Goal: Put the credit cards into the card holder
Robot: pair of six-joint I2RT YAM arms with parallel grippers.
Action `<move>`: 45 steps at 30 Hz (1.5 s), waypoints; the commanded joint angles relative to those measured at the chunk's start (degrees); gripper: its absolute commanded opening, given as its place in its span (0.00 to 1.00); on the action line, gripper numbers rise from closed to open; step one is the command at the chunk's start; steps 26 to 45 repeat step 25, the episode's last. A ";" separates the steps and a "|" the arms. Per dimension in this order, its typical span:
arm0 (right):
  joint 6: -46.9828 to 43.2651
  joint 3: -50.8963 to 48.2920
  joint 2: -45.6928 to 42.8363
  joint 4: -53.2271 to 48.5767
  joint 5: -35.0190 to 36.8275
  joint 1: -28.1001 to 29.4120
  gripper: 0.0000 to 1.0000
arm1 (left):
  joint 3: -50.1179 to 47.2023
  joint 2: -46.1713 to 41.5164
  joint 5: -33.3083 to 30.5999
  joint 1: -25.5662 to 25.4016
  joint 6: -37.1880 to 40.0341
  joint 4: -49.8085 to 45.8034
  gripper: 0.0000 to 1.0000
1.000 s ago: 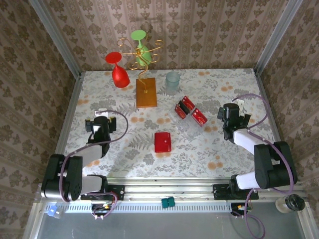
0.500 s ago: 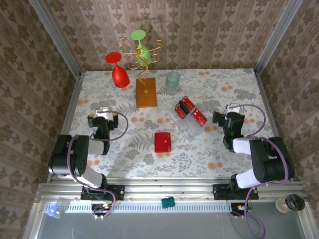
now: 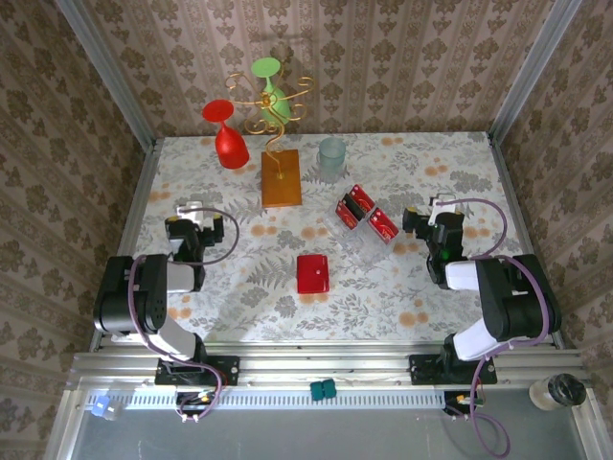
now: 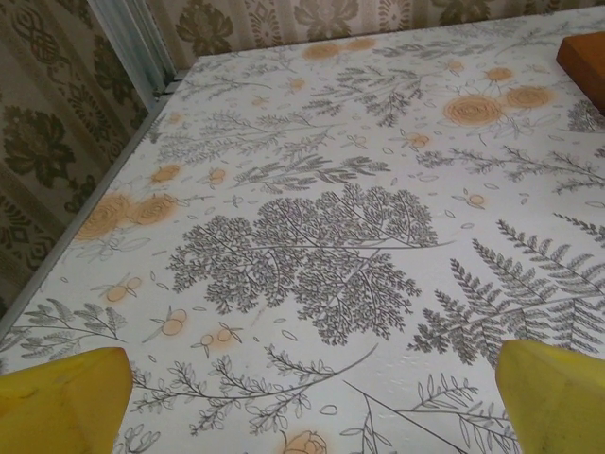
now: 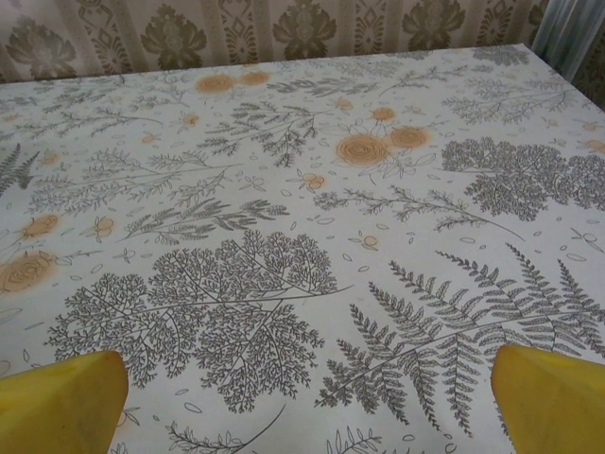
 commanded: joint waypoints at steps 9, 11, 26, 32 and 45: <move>-1.85 -0.37 0.12 1.15 1.89 1.12 1.00 | -0.47 -0.64 2.27 -1.68 1.28 1.63 1.00; -1.66 -0.09 0.12 0.63 1.27 0.86 1.00 | -0.40 -0.66 2.39 -1.64 1.16 1.52 1.00; -1.34 -0.24 0.09 0.70 -1.03 -0.16 1.00 | -0.38 -0.66 2.57 -1.52 1.20 1.33 1.00; -1.34 -0.24 0.09 0.70 -1.03 -0.16 1.00 | -0.38 -0.66 2.57 -1.52 1.20 1.33 1.00; -1.34 -0.24 0.09 0.70 -1.03 -0.16 1.00 | -0.38 -0.66 2.57 -1.52 1.20 1.33 1.00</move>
